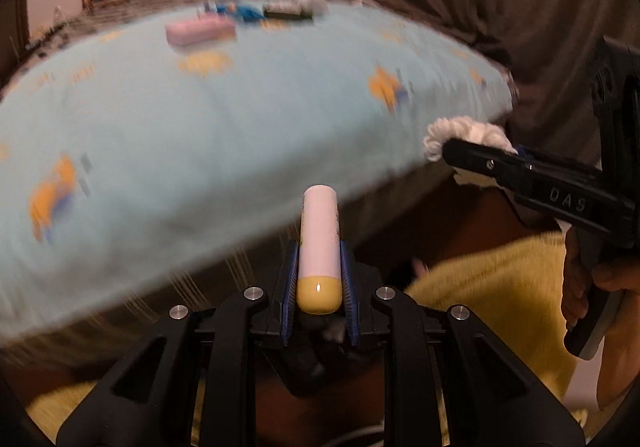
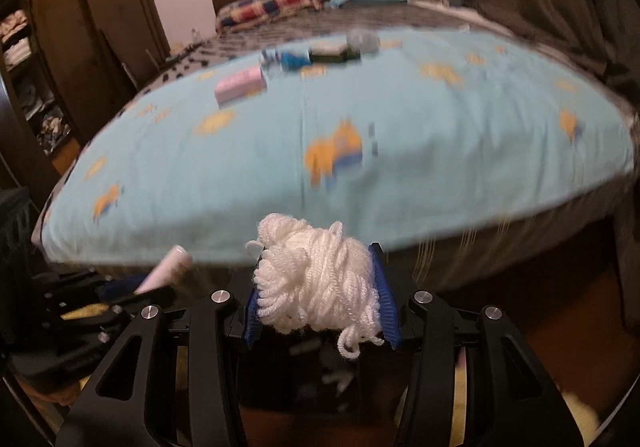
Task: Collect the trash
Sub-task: 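Lower the yarn and lip balm tube into the bin and open both tools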
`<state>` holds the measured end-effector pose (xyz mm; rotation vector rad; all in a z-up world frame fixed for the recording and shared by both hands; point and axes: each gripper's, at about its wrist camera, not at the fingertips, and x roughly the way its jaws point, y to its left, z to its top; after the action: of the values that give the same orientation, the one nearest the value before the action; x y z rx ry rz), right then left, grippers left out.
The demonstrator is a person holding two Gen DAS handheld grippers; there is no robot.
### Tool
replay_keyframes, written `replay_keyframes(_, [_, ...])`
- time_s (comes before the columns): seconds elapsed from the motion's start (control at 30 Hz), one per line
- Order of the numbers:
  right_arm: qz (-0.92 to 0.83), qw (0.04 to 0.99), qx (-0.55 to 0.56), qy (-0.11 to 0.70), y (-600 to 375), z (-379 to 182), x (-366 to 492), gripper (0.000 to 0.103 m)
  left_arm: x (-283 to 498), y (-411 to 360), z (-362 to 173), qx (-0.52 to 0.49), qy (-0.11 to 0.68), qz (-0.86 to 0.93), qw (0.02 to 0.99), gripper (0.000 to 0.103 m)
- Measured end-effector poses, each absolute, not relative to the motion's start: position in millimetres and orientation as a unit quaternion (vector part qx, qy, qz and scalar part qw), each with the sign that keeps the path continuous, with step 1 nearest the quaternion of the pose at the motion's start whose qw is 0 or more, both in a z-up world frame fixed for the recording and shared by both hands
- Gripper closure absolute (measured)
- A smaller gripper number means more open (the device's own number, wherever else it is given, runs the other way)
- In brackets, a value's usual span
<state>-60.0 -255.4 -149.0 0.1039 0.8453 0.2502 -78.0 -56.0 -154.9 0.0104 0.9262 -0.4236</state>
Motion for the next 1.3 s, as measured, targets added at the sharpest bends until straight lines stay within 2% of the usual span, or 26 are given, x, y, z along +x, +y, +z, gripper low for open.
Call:
replay_keyframes(0.43, [0.11,0.834,0.08,0.534,-236,-265,-55,0.056,-69,-66,-272,-0.002,0.56,-0.173,0.81,0.084])
replay_keyframes(0.73, [0.102,0.8,0.103,0.583,-225,-314,-36,0.051,-57,-64,-306,-0.005,0.588,-0.164,0.792,0.081])
replay_keyframes(0.83, [0.106,0.803,0.109,0.576,-231,-310,-34,0.047,-57,-64,-306,-0.006,0.586,-0.163,0.794,0.076])
replay_keyframes(0.93, [0.106,0.81,0.107,0.566,-232,-300,-29,0.032,-61,-54,-303,-0.008,0.584,-0.16,0.796,0.07])
replay_keyframes(1.03, [0.103,0.821,0.102,0.553,-234,-288,-28,0.029,-64,-54,-293,-0.004,0.577,-0.156,0.801,0.061])
replay_keyframes(1.13, [0.092,0.841,0.085,0.526,-239,-261,-31,0.021,-69,-53,-274,0.002,0.561,-0.157,0.813,0.046])
replay_keyframes(1.2, [0.085,0.858,0.07,0.502,-244,-243,-33,0.019,-72,-51,-258,0.001,0.547,-0.159,0.822,0.031])
replay_keyframes(1.3, [0.074,0.887,0.061,0.451,-252,-204,-35,0.01,-71,-45,-229,-0.002,0.524,-0.156,0.837,0.023])
